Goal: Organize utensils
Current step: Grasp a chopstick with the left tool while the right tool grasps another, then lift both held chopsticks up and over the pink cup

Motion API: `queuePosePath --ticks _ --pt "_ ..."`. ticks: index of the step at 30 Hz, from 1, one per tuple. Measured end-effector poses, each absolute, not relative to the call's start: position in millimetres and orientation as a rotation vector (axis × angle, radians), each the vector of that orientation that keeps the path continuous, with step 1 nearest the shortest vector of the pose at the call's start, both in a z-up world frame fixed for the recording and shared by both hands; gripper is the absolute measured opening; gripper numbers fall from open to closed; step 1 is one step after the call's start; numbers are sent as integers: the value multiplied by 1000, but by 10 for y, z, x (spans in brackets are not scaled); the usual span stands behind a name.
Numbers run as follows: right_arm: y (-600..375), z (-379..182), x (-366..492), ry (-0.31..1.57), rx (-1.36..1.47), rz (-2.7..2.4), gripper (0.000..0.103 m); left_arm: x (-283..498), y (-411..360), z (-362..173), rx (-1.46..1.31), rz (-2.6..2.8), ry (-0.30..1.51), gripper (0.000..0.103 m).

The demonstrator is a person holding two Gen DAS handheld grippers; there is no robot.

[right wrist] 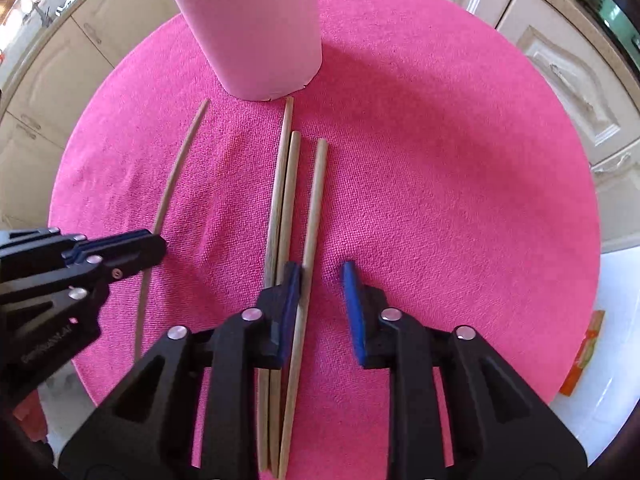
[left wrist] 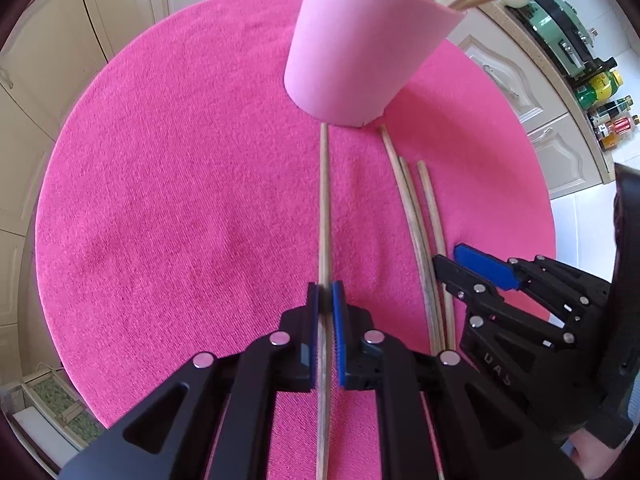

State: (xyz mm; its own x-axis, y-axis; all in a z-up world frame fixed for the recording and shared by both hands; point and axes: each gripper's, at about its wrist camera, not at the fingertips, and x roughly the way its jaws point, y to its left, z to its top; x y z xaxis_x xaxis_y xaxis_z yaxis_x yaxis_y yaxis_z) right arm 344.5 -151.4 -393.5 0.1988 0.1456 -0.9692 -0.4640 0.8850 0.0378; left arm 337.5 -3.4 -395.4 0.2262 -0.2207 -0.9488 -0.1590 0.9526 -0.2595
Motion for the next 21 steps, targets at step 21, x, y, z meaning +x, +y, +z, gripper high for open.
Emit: queuePosePath --ticks 21 --pt "-2031 -3332 3384 1165 119 514 5 3080 190 -3345 -322 -188 1111 7"
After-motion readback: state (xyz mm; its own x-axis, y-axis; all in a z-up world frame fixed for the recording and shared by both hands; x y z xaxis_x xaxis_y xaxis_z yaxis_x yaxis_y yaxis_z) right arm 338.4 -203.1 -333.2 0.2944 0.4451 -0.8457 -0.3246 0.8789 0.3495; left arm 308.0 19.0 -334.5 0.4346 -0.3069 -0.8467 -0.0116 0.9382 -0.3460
